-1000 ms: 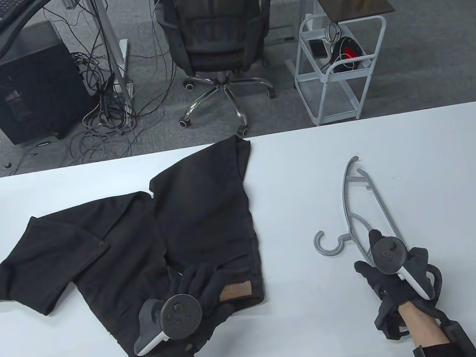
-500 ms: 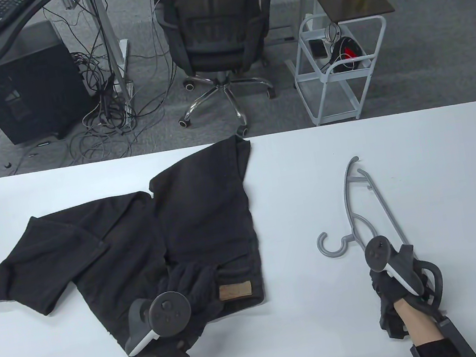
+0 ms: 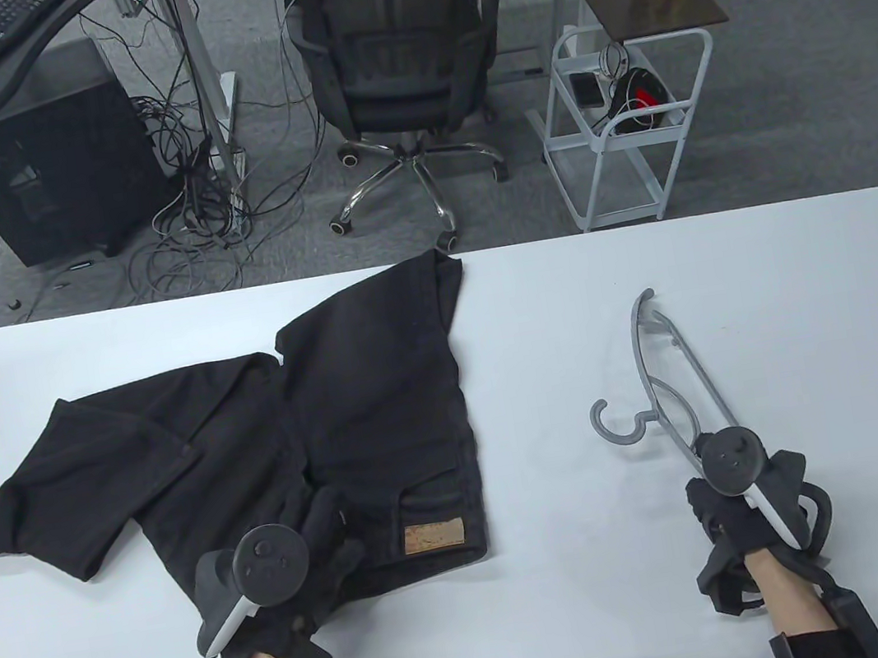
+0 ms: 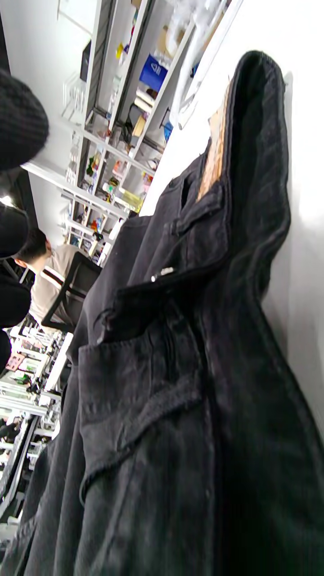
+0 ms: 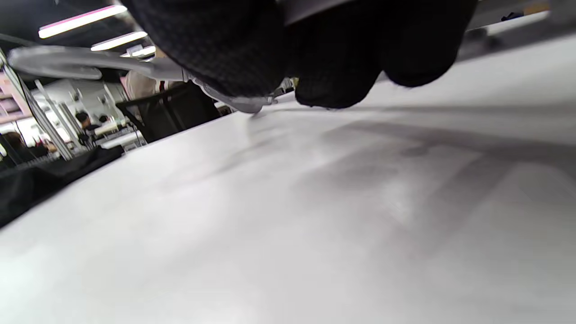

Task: Hang trousers on hanger

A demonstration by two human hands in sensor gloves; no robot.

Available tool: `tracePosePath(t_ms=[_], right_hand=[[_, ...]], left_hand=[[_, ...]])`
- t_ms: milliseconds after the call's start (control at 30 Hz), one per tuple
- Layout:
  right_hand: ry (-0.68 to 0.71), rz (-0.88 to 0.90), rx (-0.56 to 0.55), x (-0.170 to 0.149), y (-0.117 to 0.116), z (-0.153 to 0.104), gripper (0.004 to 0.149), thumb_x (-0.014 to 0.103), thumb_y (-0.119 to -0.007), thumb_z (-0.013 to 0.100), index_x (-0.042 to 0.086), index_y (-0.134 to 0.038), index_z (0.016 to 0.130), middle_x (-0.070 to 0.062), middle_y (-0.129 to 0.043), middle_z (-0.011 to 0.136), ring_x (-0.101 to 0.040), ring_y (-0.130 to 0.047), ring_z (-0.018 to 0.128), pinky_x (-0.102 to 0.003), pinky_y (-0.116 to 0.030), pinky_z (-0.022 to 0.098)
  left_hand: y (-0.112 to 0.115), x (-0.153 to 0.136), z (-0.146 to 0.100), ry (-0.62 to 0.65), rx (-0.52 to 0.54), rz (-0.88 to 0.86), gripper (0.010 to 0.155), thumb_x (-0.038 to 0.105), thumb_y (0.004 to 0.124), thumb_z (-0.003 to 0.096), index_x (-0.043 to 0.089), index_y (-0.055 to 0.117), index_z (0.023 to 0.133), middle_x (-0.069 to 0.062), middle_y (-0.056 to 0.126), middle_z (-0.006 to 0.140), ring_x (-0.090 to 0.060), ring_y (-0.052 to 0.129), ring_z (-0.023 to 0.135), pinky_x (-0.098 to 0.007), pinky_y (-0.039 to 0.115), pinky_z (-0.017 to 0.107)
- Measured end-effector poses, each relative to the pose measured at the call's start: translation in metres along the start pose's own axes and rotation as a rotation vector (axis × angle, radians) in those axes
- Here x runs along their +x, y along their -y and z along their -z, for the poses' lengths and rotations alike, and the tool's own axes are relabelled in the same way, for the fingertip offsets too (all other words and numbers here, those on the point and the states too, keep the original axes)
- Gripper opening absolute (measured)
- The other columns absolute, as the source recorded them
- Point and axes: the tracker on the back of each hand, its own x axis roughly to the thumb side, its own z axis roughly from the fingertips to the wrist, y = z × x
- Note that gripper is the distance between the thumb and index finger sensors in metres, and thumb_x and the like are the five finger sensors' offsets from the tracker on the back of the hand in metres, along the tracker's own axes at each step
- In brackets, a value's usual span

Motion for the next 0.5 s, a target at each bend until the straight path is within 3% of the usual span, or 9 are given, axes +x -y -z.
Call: tracePosePath(t_ms=[300,500], right_hand=[[-0.022,0.15,-0.044,-0.016,0.018,-0.004,0.054,0.031,-0.086,0.045,0.024,-0.068,0.095,0.0,-0.086,0.075,-0.018,-0.096,0.057,-0.038,-0.083,0.049],[-0.032,0.189,-0.06,-0.02,0.023,-0.004,0.052,0.031,-0.085,0.045,0.025,-0.07,0.094,0.0,-0.086,0.075,-0.019,-0.096,0.056,-0.037,-0.083,0.048]], left_hand=[[0.005,-0.017,0.004,-0.147,-0.162,0.04,0.088,0.059,0.078,0.0462,0.024,0.034,0.114,-0.015,0.035,0.12,-0.047,0.036,0.109,-0.069,0.04,0.071],[0.016,-0.04,0.006,-0.397,-0.371,0.107,0.102,0.058,0.083,0.0447,0.013,0.023,0.113,-0.017,0.028,0.12,-0.049,0.034,0.108,-0.07,0.042,0.071]])
